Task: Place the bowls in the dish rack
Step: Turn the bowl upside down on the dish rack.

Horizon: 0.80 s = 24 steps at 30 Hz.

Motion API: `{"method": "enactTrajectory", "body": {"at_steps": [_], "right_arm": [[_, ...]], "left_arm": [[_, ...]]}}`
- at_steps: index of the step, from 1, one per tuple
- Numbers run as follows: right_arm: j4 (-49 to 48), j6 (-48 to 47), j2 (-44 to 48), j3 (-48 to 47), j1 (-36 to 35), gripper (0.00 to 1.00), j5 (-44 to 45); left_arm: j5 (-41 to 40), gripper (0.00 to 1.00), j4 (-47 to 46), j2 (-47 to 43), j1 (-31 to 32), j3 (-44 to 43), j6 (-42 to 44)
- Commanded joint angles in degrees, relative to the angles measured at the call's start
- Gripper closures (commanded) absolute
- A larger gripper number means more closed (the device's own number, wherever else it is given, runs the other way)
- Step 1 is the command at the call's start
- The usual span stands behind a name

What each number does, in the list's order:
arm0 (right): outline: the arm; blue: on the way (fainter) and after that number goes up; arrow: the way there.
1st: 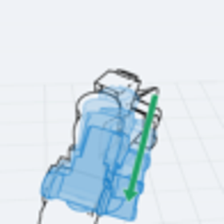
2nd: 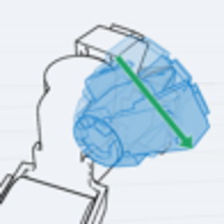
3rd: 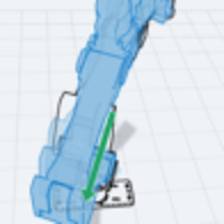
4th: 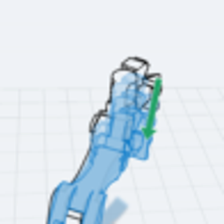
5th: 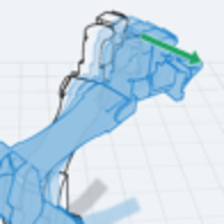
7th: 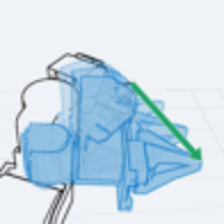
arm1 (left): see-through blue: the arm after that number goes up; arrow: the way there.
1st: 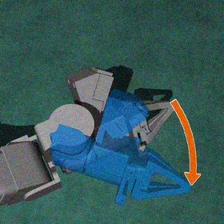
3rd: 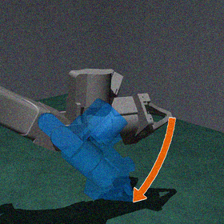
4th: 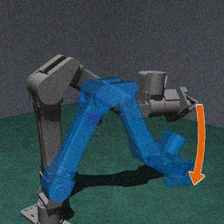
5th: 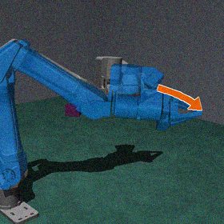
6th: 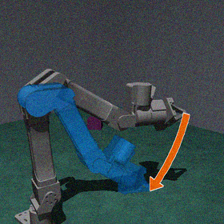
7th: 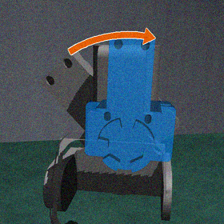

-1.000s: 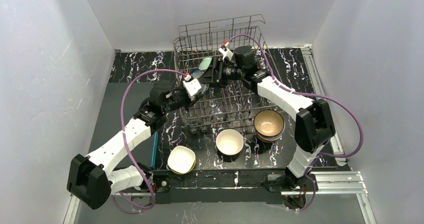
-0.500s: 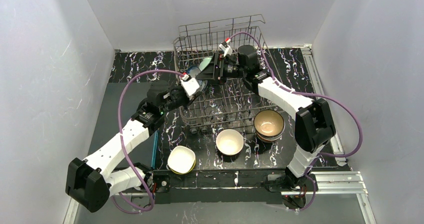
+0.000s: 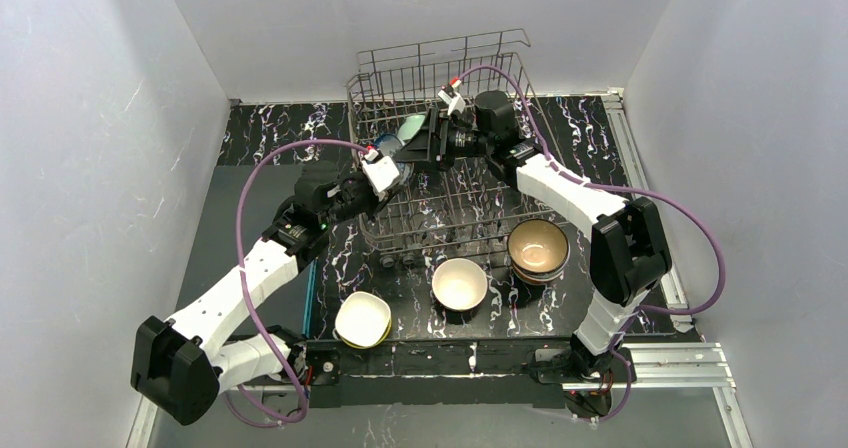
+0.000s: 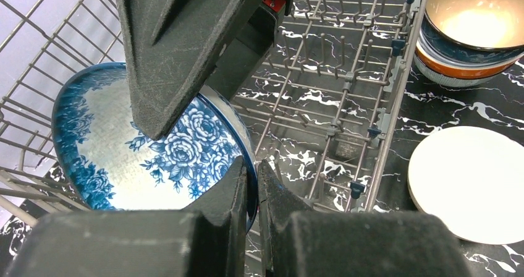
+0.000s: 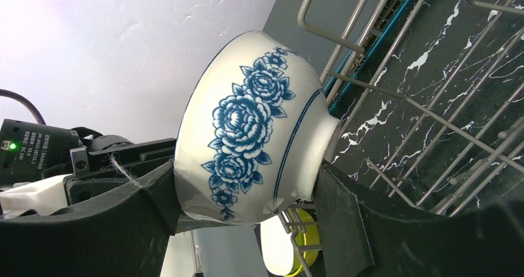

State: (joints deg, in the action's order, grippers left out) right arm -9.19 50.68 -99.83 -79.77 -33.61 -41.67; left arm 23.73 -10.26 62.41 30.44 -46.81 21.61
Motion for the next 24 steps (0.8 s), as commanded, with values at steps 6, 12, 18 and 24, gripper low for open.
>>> {"method": "enactTrajectory", "body": {"at_steps": [6,12,18,24], "right_arm": [[3.94,-8.55,4.15,-3.86,-1.37,0.99,2.96],[11.61,-16.21,5.90,-3.80,-1.02,0.99,13.55],[15.31,-23.05,6.50,-3.47,0.29,0.99,19.61],[17.11,-31.55,6.49,-5.05,1.55,0.99,22.75]], "left_arm": [[3.17,0.89,-0.42,-0.17,0.44,-1.70,-2.09],[4.01,0.47,-0.37,-0.08,0.42,-1.97,-2.45],[3.94,0.24,-0.46,-0.27,0.42,-2.05,-3.24],[1.70,0.14,-0.90,0.43,-0.40,-3.06,-7.88]]}}
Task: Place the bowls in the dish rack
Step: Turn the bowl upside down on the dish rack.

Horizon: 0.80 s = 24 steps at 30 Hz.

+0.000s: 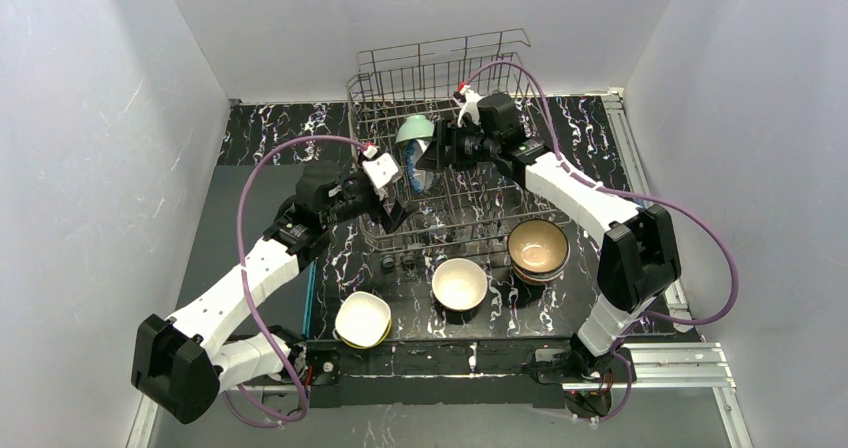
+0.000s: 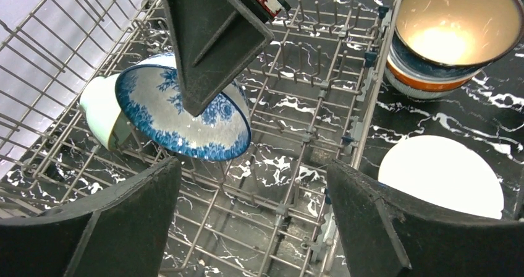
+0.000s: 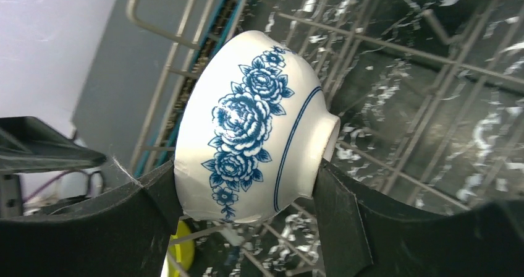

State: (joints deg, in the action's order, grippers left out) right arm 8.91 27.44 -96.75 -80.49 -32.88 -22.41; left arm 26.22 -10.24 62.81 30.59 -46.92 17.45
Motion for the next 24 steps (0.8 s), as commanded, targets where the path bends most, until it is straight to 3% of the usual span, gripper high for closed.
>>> {"method": "enactTrajectory", "body": {"at_steps": [1,6,18,24], "right_arm": [[-0.67,-10.48,3.38,-4.83,0.91,0.99,4.18],[1.39,-21.08,2.72,-8.59,0.99,0.99,6.89],[0.87,-46.31,-0.33,-12.46,1.04,0.99,5.17],[8.45,-60.52,-4.71,-17.87,1.03,0.99,1.75]], "left_arm": [[-0.81,0.12,-0.92,0.39,-0.97,-3.37,-5.06],[-2.07,0.02,-0.92,2.36,-4.76,-5.68,-13.59],[-8.42,0.02,3.69,5.49,-9.30,-9.05,-20.37],[-12.67,0.02,6.80,6.52,-10.59,-10.69,-21.68]]}}
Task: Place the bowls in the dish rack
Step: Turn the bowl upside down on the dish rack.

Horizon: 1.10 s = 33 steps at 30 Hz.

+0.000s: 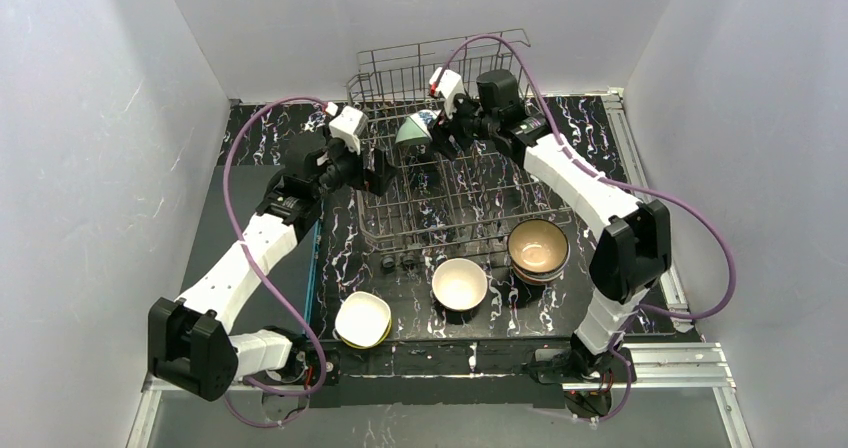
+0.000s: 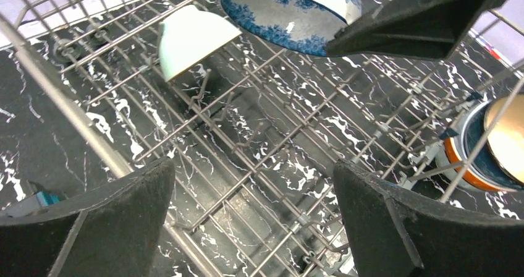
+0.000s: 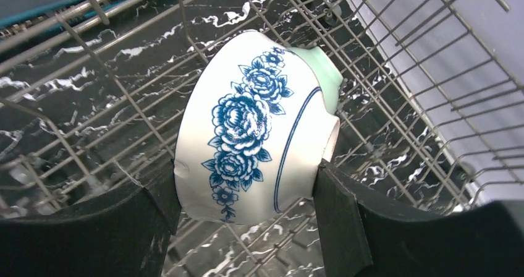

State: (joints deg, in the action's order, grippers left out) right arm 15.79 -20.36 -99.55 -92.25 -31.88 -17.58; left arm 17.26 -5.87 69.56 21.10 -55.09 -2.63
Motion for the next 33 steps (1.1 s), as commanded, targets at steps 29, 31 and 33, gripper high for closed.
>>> {"method": "enactTrajectory", "body": {"at_steps": [29,31,33], "right_arm": [[25.73,-59.39,-5.06,-15.30,0.94,0.99,-16.36],[28.23,-61.21,-5.93,-16.25,0.96,0.99,-17.40],[30.58,-62.94,-6.42,-16.83,0.94,0.99,-18.25]], "left_arm": [[-8.38,0.02,3.32,0.84,-3.00,-2.38,-3.46],[-8.23,0.02,3.36,0.93,-3.02,-2.43,-3.45],[-7.97,0.02,3.28,1.05,-3.09,-2.47,-3.58]]}}
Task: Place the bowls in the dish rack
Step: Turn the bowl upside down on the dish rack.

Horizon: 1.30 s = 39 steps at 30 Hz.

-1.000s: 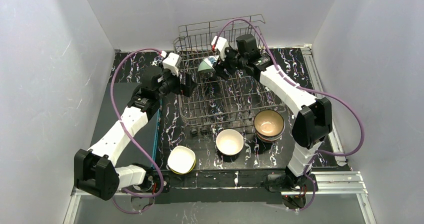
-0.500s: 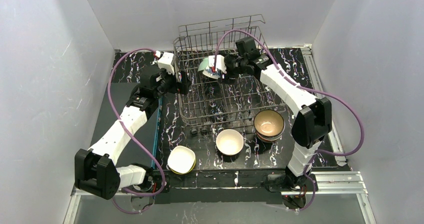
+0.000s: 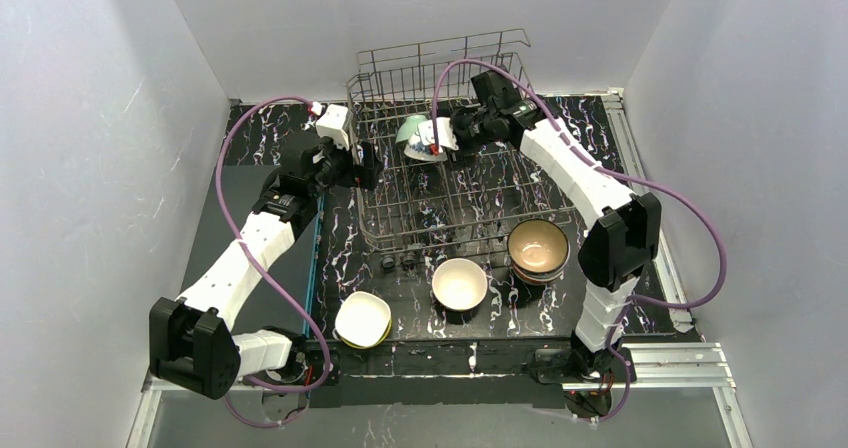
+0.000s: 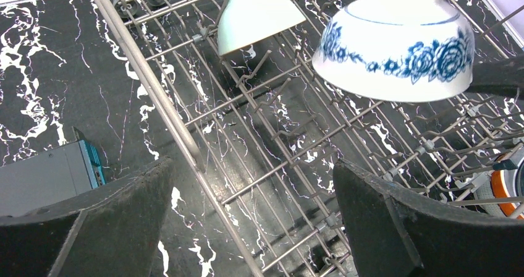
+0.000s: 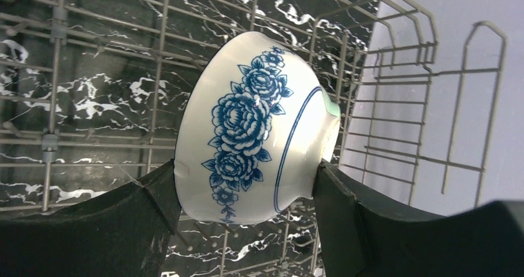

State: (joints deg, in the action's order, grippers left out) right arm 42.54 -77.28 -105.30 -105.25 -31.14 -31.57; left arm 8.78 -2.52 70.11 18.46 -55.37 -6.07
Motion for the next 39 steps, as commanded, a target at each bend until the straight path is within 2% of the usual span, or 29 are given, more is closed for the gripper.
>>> {"method": "enactTrajectory", "body": {"at_steps": [1,13,33,39], "right_arm": [[4.56,-6.87,-0.73,-3.71,0.21,0.99,-4.70],[6.57,-8.66,-1.74,-1.21,-0.01,0.99,-6.55],[9.27,-9.99,-7.22,-5.35,-1.14,0.99,-4.81],[7.08,-9.89,-5.15,-5.22,-1.44,0.99,-4.03]], "left_arm": [[0.57,0.02,0.00,0.62,-0.44,-2.19,-0.23],[1.40,0.02,0.02,1.24,-0.47,-2.28,-0.40],[3.01,0.02,-0.14,1.53,-0.53,-2.63,-0.20],[2.99,0.02,-0.05,1.86,-0.55,-2.63,-0.11]]}}
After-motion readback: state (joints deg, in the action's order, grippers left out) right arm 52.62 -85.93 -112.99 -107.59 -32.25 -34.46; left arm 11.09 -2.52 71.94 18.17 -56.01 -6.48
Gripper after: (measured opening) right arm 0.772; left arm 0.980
